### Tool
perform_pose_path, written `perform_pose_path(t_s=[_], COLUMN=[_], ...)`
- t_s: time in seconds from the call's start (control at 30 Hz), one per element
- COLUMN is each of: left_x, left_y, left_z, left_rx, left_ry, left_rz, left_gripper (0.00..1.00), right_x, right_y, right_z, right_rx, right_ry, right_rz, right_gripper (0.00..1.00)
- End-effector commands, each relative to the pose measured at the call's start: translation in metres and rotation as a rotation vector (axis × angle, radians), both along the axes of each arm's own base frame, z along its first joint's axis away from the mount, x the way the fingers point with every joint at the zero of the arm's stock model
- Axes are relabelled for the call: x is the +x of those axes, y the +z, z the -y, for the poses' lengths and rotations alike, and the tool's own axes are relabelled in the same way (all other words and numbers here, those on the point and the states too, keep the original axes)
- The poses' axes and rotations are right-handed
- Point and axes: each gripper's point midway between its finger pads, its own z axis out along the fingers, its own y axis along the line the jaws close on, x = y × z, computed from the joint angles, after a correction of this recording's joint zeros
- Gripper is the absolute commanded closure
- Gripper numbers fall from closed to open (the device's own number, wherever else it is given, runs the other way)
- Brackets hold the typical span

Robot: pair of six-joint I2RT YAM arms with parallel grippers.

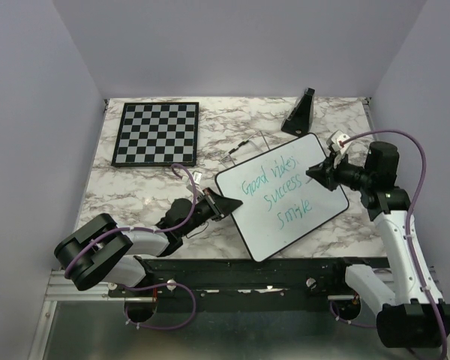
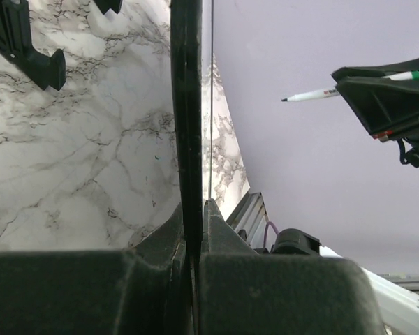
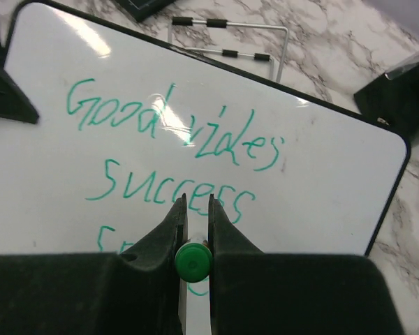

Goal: Write a sentence on the whiteboard
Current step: Put down the whiteboard on the whiteboard stand.

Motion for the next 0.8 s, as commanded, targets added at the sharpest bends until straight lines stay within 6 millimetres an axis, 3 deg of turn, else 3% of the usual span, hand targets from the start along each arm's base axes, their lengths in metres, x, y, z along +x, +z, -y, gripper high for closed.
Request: perform_pose_path(t_s=[0.0, 0.27, 0.43, 0.77], left_x=[-0.01, -0.015, -0.011, 0.0], left_y=[0.055, 0.083, 0.111, 0.159], left_z=[0.013, 0.015, 0.0, -0.035], left_rx=[-0.089, -0.043, -0.03, -0.06], left_ry=[-0.095, -0.138, -0.115, -0.037], left_rz=[0.185, 0.313, 0.392, 0.477], left_gripper=[1.0, 1.0, 1.0, 1.0], right_x=[-0.027, -0.043, -0.065, -0.1], right_y=[0.019, 0.04, 0.066, 0.097], right_z=[-0.019, -0.012, -0.021, -0.032], right_rx=[0.167, 0.227, 0.286, 0.353], right_ry=[0.068, 0.1, 0.206, 0.35], right_rz=[0.019, 0.052, 0.066, 0.079], right_gripper=[1.0, 0.99, 0.99, 0.99])
